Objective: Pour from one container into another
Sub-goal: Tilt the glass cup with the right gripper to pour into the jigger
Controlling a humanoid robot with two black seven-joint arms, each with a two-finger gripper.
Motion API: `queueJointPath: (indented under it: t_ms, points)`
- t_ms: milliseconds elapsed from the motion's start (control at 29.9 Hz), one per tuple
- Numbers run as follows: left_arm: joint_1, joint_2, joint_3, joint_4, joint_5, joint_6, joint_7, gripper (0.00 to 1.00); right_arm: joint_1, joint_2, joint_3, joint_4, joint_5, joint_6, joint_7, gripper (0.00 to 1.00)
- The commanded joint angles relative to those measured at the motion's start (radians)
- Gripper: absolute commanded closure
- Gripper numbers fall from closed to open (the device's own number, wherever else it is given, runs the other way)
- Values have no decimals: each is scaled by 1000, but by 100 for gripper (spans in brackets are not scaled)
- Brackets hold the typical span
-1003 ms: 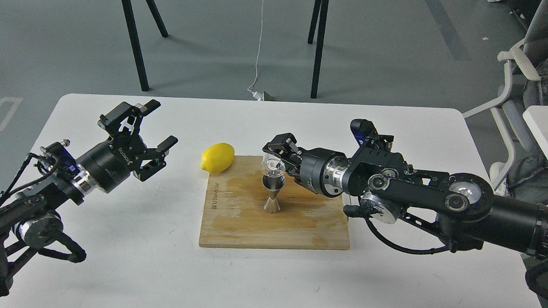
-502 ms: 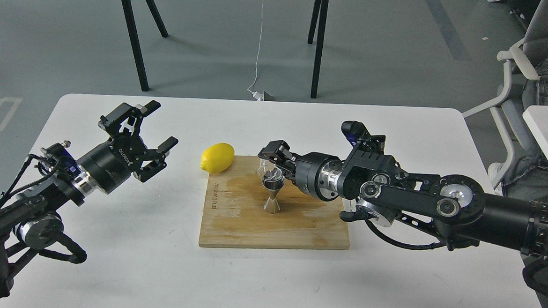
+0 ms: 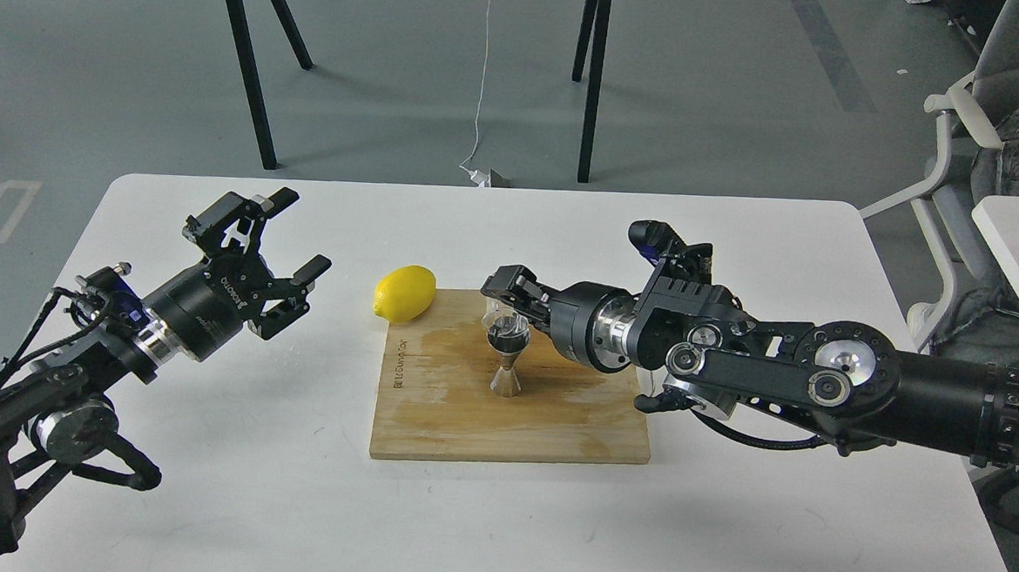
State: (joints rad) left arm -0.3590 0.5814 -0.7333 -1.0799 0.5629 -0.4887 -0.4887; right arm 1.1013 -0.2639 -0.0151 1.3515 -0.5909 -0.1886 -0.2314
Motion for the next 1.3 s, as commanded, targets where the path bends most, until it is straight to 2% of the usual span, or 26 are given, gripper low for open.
queueJointPath:
  t_ms: [0, 1271]
  points:
    - [-1, 0, 0, 0, 0, 0, 0, 3, 5, 0, -3, 0, -3, 0, 0, 50]
    - [2, -2, 0, 0, 0, 0, 0, 3, 68, 2, -74, -2, -75, 0, 0, 49]
